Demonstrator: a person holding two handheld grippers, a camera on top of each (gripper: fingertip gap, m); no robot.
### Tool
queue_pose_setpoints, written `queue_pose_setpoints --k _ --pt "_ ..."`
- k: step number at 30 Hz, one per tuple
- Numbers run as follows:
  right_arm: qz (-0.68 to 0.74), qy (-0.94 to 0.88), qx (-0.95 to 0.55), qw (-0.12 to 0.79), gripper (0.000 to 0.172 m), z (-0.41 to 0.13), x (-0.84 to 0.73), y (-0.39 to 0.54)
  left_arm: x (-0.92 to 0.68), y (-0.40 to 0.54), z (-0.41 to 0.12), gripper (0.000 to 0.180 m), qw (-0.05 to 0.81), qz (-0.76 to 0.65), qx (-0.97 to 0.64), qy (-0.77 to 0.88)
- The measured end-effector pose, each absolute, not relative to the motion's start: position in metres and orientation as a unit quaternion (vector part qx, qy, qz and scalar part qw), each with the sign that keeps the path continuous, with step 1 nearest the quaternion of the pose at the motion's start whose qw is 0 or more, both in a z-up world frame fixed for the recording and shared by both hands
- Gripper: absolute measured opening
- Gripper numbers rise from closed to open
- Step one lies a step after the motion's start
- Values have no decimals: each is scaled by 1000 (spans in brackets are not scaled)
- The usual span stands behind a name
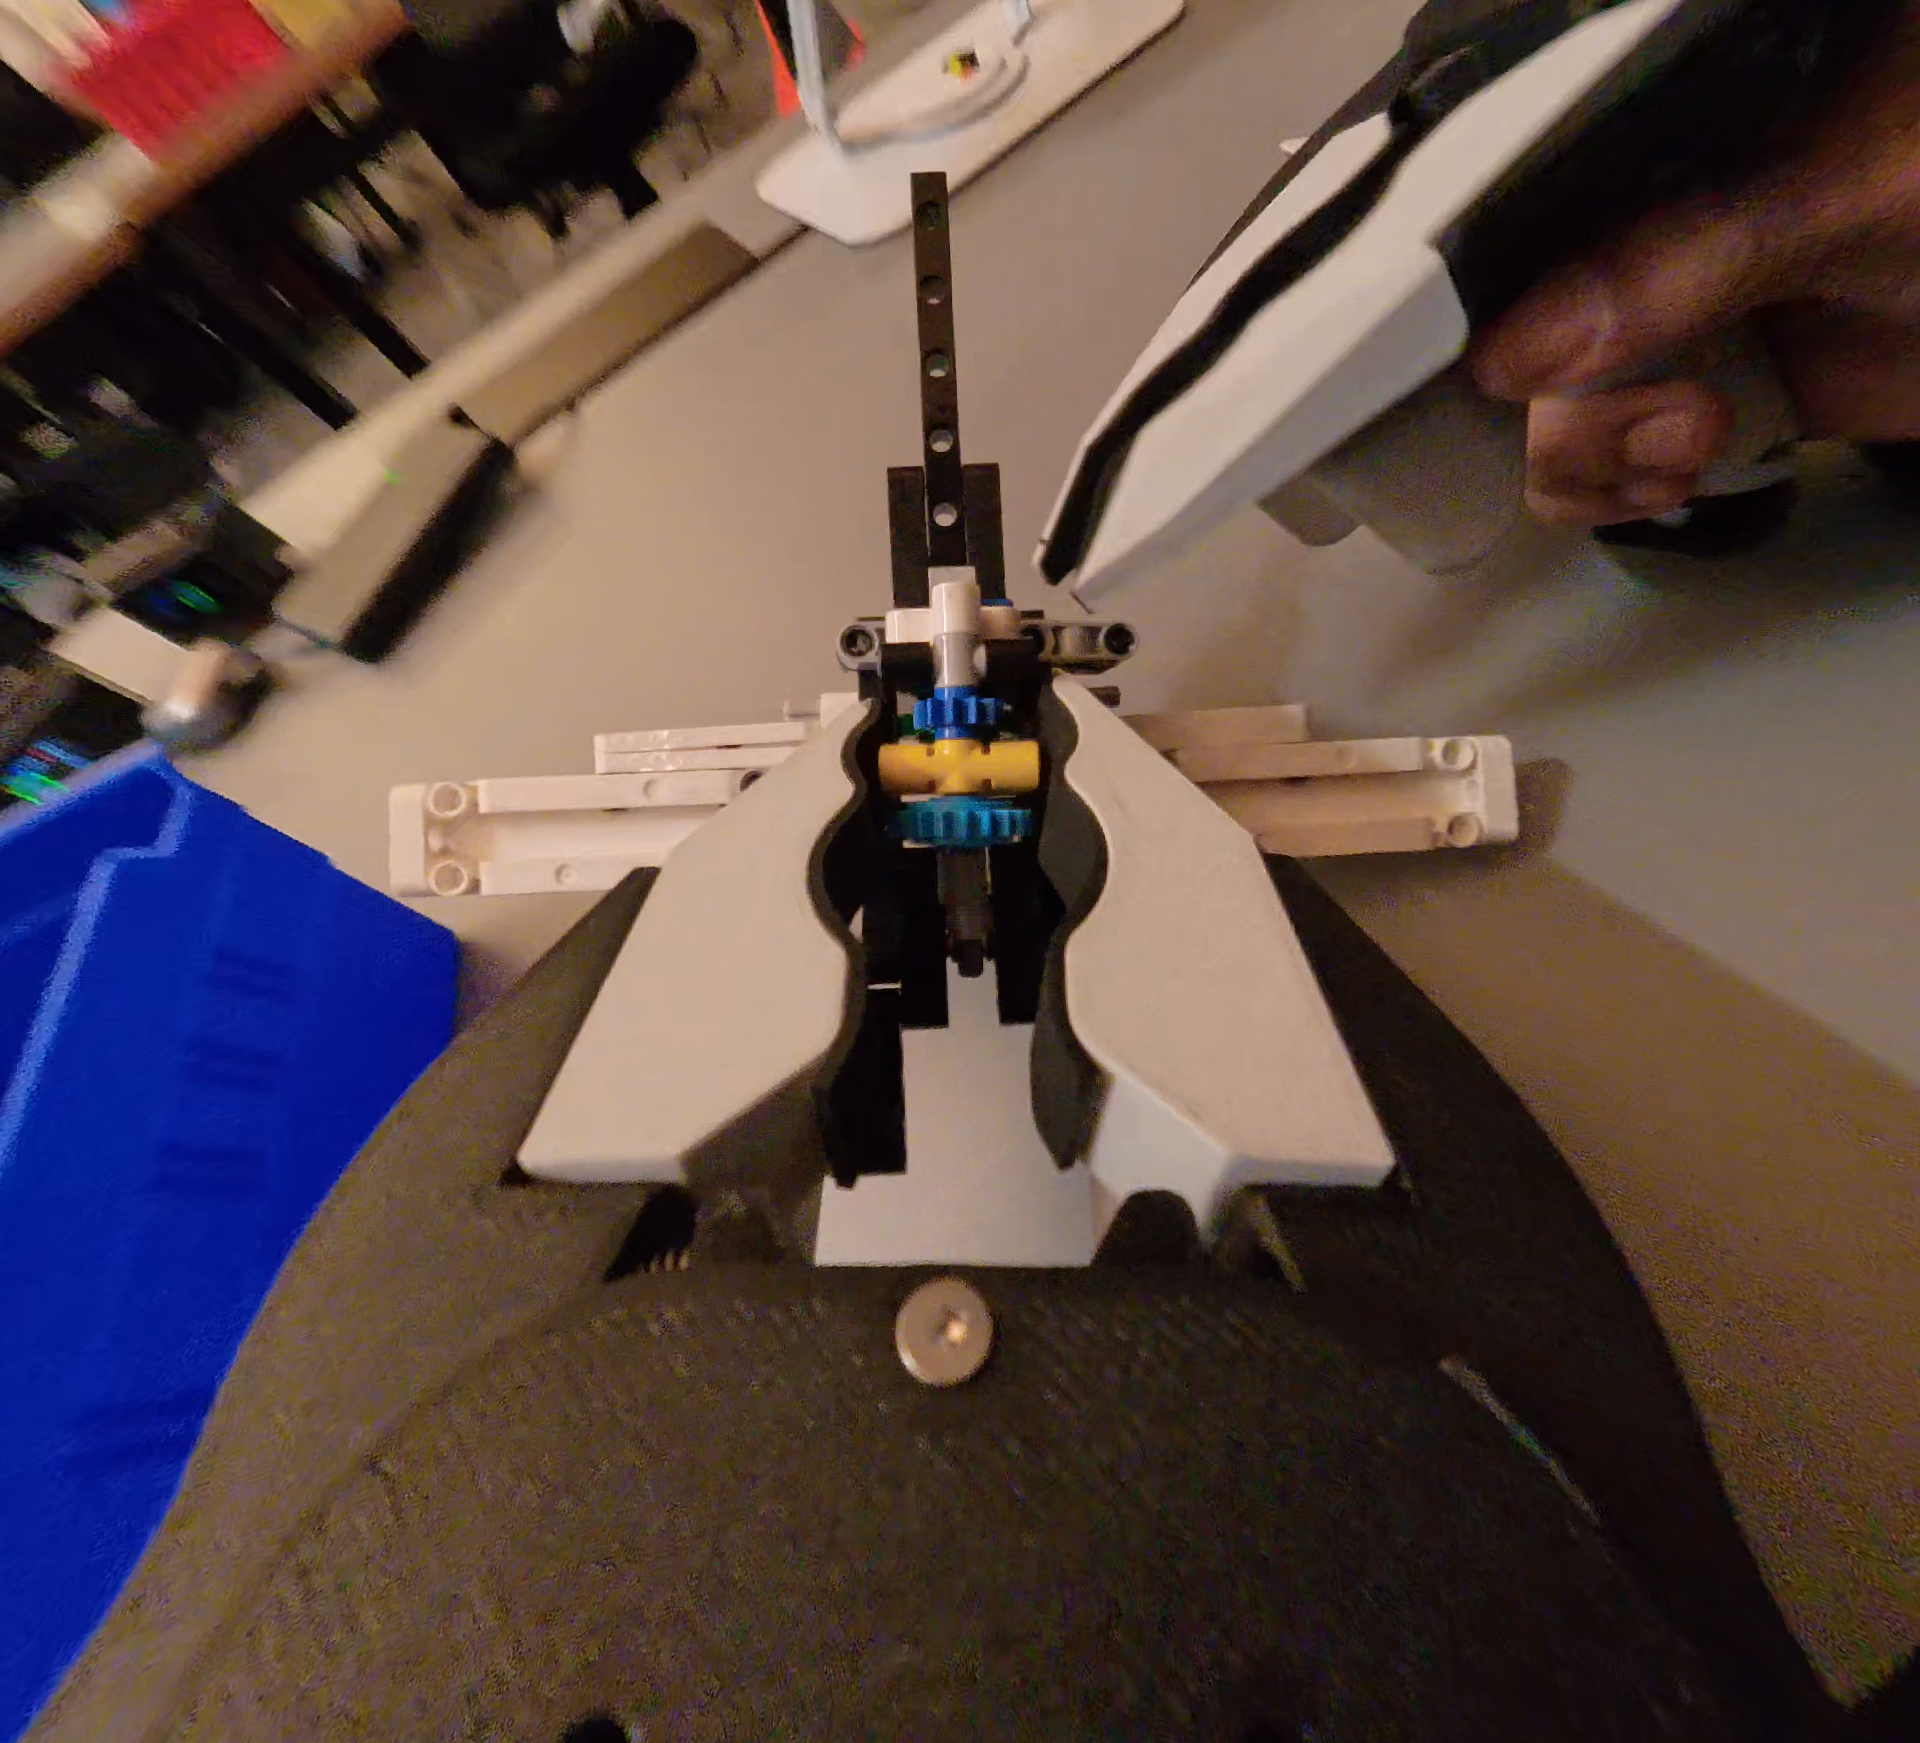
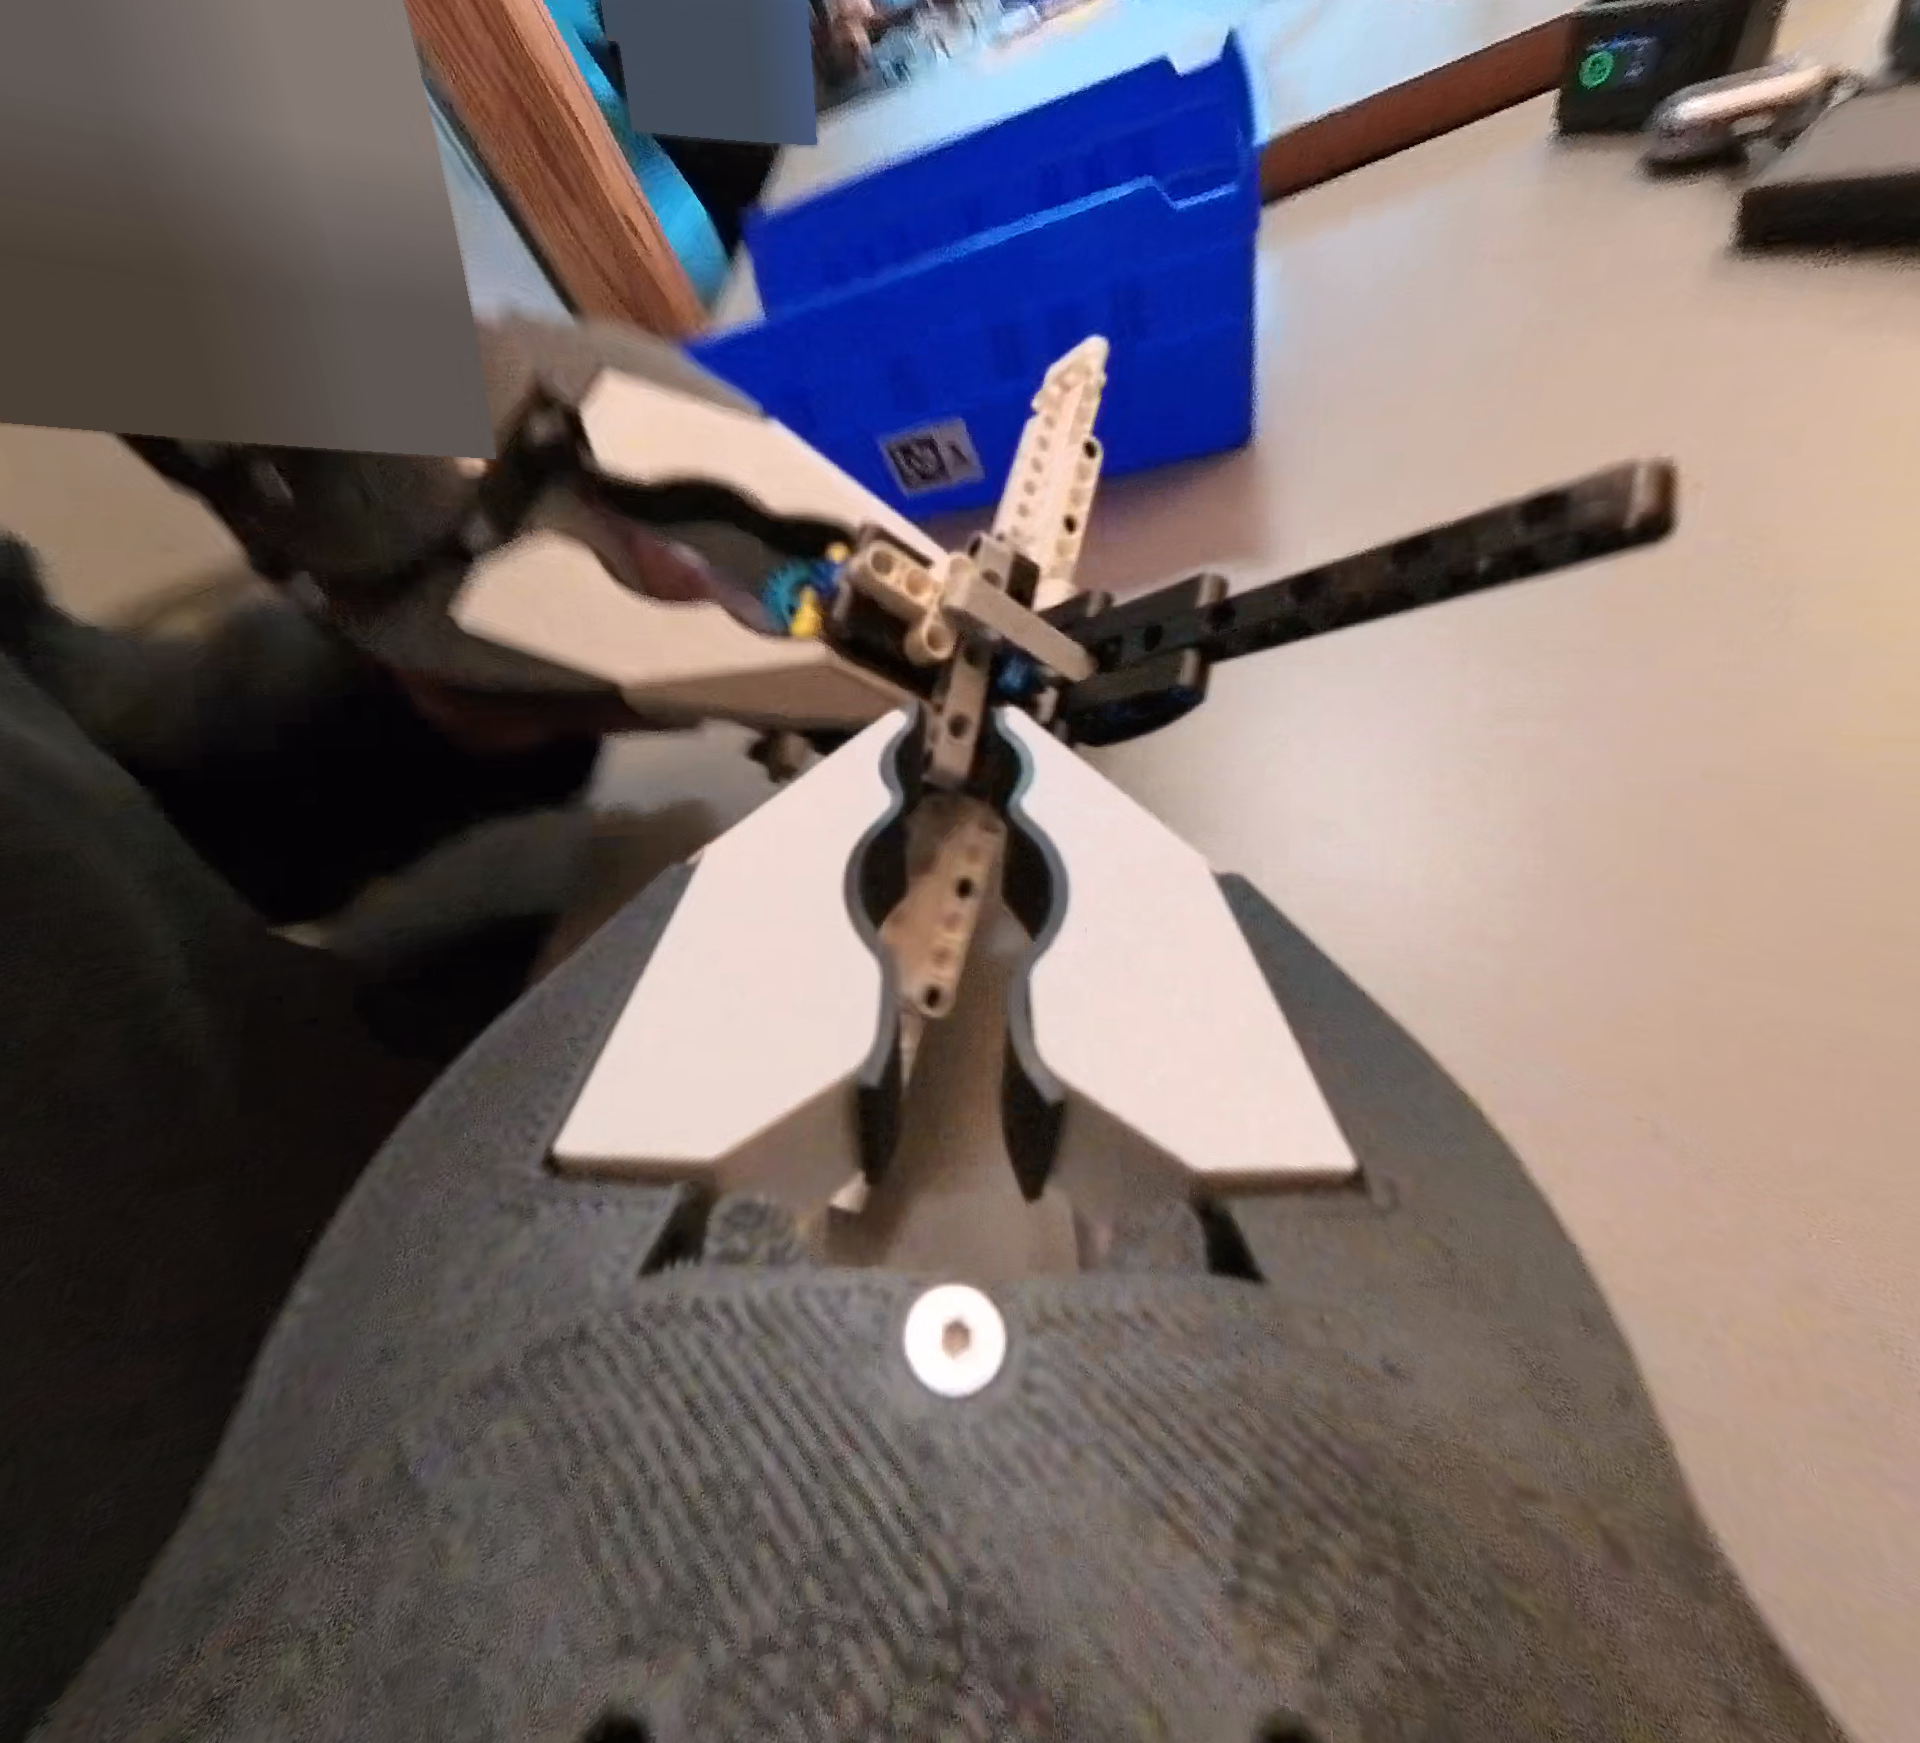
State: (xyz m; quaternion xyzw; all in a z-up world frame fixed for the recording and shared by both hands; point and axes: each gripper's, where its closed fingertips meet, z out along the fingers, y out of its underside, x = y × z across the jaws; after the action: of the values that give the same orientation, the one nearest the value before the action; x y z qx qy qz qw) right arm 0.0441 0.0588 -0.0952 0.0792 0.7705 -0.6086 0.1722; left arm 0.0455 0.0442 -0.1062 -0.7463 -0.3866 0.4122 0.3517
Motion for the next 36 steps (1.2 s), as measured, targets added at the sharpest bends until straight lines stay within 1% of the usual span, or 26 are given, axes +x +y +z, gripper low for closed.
queue_pose_setpoints --k 2,4,6,9,13,14,19,24,26,28,30,32,33,34,35,36 --pt "-626 733 118 237 14 -83 43 60 47 51 -100 26 352 446 -740 -359" --pt "-636 706 155 271 14 -78 37 62 47 56 -96 26 362 460 -732 -349" --pt "-634 703 174 273 11 -83 34 64 46 56 -92 26 361 474 -725 -346" --pt "-635 691 193 285 12 -84 35 67 47 59 -90 26 362 481 -726 -332" --pt "-637 683 196 300 4 -81 38 69 47 68 -90 26 355 495 -731 -309" --pt "-635 682 200 303 5 -82 38 69 47 68 -91 26 351 496 -733 -306" --pt "-626 672 218 330 4 -84 43 71 51 70 -92 26 380 482 -729 -304" --pt "-634 668 227 317 2 -86 44 71 48 65 -93 26 385 470 -719 -338" --pt "-639 653 241 329 2 -85 43 71 46 63 -92 27 391 464 -708 -360" --pt "-640 644 254 333 1 -88 40 73 44 65 -100 27 402 430 -703 -399" --pt "-630 659 262 317 2 -100 37 74 46 70 -116 28 402 372 -729 -410" --pt "-622 670 265 306 1 -106 36 76 49 68 -119 37 402 346 -745 -405" --pt "-623 676 264 293 1 -106 33 77 53 71 -117 46 410 326 -753 -397" --pt "-622 685 260 276 2 -106 31 77 56 71 -114 58 417 309 -755 -400" --pt "-618 699 255 256 0 -108 28 78 58 72 -106 59 433 295 -750 -404" --pt "-615 710 249 235 0 -109 26 78 60 74 -95 56 457 286 -739 -404"
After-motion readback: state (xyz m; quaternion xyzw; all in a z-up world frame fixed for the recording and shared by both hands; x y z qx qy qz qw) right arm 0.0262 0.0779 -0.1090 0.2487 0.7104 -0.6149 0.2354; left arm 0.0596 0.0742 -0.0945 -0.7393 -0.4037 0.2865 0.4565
